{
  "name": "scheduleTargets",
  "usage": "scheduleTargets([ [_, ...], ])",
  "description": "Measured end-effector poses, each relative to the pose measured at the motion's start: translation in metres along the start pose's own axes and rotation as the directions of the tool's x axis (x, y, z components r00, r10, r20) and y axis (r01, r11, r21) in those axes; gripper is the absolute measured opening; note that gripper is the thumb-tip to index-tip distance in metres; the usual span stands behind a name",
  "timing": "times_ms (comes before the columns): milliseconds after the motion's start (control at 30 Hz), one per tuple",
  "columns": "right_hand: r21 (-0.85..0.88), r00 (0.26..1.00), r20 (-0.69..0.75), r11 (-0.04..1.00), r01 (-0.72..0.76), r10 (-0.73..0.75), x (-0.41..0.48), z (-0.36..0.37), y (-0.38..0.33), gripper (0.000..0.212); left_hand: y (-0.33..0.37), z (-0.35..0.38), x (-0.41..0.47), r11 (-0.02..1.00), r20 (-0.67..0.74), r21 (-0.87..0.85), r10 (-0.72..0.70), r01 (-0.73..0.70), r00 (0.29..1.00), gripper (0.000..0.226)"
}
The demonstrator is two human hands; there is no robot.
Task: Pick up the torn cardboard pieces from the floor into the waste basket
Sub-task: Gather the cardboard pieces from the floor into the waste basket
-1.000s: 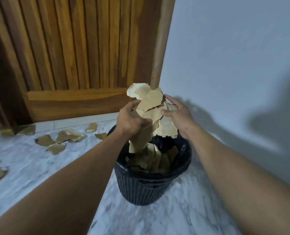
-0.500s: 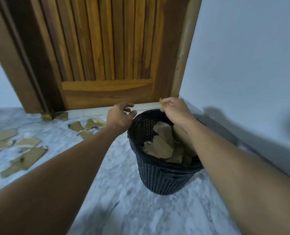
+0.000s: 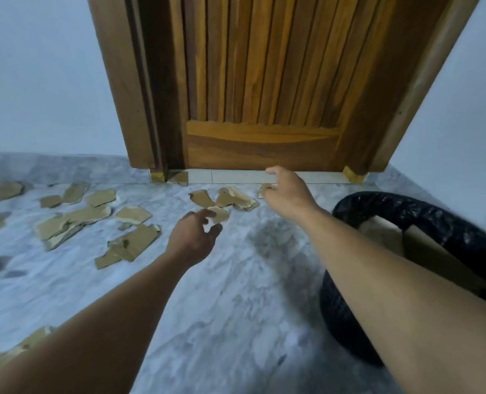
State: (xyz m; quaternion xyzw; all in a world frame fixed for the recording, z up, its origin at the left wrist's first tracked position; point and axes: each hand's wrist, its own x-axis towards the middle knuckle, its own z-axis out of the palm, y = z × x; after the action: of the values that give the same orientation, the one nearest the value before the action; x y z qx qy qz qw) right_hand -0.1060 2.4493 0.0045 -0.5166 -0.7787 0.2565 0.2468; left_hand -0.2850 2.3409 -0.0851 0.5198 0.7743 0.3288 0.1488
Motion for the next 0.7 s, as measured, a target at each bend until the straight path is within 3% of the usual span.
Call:
scheduleTargets([
  [133,-0.085,0.998,0.057,0.996,-0.037,0.042,0.030,0.059,-0.009,0.057,-0.060,-0.028,0.039,0.999,0.029,0.047,-0.009,0.007,1.000,0.048],
  [400,-0.113,0.952,0.048,0.949,-0.295,0.302,0.067,0.095,-0.013,0.074,-0.109,-0.064,0.106,0.993,0.232,0.115,0.007,-0.034,0.973,0.064],
  [700,-0.053,0.891,0.015,0.890,-0.453,0.454,0.127,0.120,0.087,0.084,-0.117,0.028,0.195,0.978,0.314,0.190,0.019,-0.082,0.949,0.080],
])
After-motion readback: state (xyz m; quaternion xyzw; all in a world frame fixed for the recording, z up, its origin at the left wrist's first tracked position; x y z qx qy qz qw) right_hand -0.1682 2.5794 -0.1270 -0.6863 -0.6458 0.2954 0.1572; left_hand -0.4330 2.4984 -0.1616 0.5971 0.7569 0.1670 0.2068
